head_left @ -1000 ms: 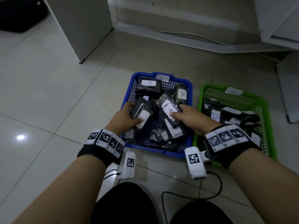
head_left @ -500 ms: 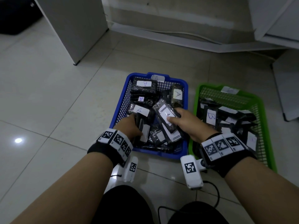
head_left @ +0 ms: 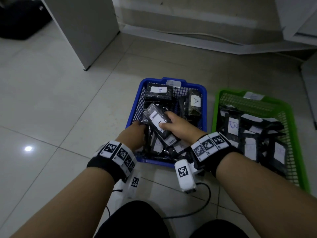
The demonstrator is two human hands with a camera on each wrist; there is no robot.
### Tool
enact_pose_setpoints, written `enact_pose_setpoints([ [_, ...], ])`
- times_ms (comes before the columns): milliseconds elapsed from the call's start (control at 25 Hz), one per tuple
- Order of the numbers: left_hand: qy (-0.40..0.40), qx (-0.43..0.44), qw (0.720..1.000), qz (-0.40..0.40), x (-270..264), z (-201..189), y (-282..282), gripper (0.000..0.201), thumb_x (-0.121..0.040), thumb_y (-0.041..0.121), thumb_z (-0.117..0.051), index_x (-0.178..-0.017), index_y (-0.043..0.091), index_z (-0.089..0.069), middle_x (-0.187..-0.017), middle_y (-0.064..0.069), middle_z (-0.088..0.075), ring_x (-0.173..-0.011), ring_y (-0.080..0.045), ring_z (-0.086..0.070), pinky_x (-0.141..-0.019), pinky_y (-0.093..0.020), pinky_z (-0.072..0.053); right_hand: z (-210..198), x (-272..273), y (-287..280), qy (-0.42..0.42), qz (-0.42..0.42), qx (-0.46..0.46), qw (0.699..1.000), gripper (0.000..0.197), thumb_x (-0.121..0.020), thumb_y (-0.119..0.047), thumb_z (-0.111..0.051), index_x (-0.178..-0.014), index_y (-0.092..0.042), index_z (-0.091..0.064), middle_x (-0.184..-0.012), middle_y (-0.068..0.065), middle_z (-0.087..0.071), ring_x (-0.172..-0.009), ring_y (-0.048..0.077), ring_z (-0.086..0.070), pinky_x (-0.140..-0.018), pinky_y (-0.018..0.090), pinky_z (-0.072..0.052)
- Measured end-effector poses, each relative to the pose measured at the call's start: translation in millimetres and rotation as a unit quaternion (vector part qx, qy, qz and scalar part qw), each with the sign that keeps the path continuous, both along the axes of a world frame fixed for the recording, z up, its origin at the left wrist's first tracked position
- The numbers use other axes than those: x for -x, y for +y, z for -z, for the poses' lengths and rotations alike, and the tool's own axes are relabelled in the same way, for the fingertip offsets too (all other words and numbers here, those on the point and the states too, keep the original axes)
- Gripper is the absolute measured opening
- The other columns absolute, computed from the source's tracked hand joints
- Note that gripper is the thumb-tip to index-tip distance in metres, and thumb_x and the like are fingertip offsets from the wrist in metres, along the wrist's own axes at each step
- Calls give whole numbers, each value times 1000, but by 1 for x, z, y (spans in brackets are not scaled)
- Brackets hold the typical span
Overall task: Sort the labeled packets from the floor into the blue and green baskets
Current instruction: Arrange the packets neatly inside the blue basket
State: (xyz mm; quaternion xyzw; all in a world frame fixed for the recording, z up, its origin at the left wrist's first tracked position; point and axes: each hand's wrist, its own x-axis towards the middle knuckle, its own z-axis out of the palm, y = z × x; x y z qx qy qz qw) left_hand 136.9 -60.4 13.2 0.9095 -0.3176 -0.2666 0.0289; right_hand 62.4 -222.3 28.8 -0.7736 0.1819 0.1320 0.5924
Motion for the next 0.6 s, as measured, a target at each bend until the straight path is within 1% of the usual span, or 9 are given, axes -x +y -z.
enact_pose_setpoints([
  [80,-15,-20,999,48,3,-3,7,58,-83,17,-63,-138,17,-44,-133,-13,-40,-113,-31,-53,-94,-35,-44,6,-12,6,21,-43,16,999,45,-94,-21,-56,-136,-15,-39,-123,5,-59,-108,21,-59,-94,35,-48],
  [120,-15,-37,997,60,4,-4,9,61,-83,19,-65,-139,19,-42,-132,-14,-40,-111,-31,-54,-94,-35,-44,9,-17,7,32,-55,29,998,45,-94,-23,-56,-135,-15,-39,-124,7,-59,-109,23,-59,-97,39,-48],
  [200,-10,-54,996,65,5,-2,11,66,-81,22,-68,-141,20,-39,-132,-15,-37,-110,-32,-54,-94,-36,-45,12,-24,4,55,-65,65,994,44,-93,-27,-56,-132,-16,-40,-122,10,-59,-107,26,-61,-98,44,-47],
  [280,-6,-48,997,60,5,0,13,74,-77,27,-73,-140,20,-36,-131,-15,-37,-110,-33,-54,-92,-39,-47,11,-26,0,72,-72,102,990,43,-94,-30,-54,-132,-16,-40,-119,10,-60,-102,26,-62,-91,39,-50],
  [360,-8,-41,998,57,3,2,15,80,-73,30,-76,-140,20,-35,-131,-14,-36,-111,-33,-54,-92,-40,-48,10,-26,3,78,-85,136,984,41,-94,-31,-52,-131,-16,-39,-115,10,-60,-93,25,-61,-79,34,-49],
  [400,-7,-37,998,54,2,3,14,80,-72,32,-77,-139,20,-36,-131,-14,-36,-111,-32,-53,-92,-39,-48,9,-27,7,81,-93,160,979,40,-95,-32,-51,-130,-16,-39,-111,9,-60,-88,24,-60,-72,32,-46],
  [480,3,-25,999,41,1,4,14,76,-72,34,-77,-136,18,-39,-132,-13,-35,-111,-31,-53,-92,-38,-47,12,-26,12,85,-105,198,971,40,-95,-33,-49,-129,-16,-39,-106,7,-58,-84,24,-58,-68,30,-44],
  [560,10,12,1000,26,1,4,15,77,-71,36,-78,-136,18,-41,-134,-11,-35,-111,-29,-53,-92,-38,-47,11,-24,7,81,-88,185,975,37,-95,-31,-51,-128,-15,-41,-108,7,-60,-88,23,-59,-71,31,-47],
  [600,12,29,999,28,1,4,17,78,-72,36,-78,-138,20,-39,-136,-9,-35,-113,-29,-53,-92,-37,-47,8,-21,2,68,-59,156,984,35,-95,-27,-53,-127,-15,-44,-112,7,-61,-92,23,-61,-78,33,-50],
])
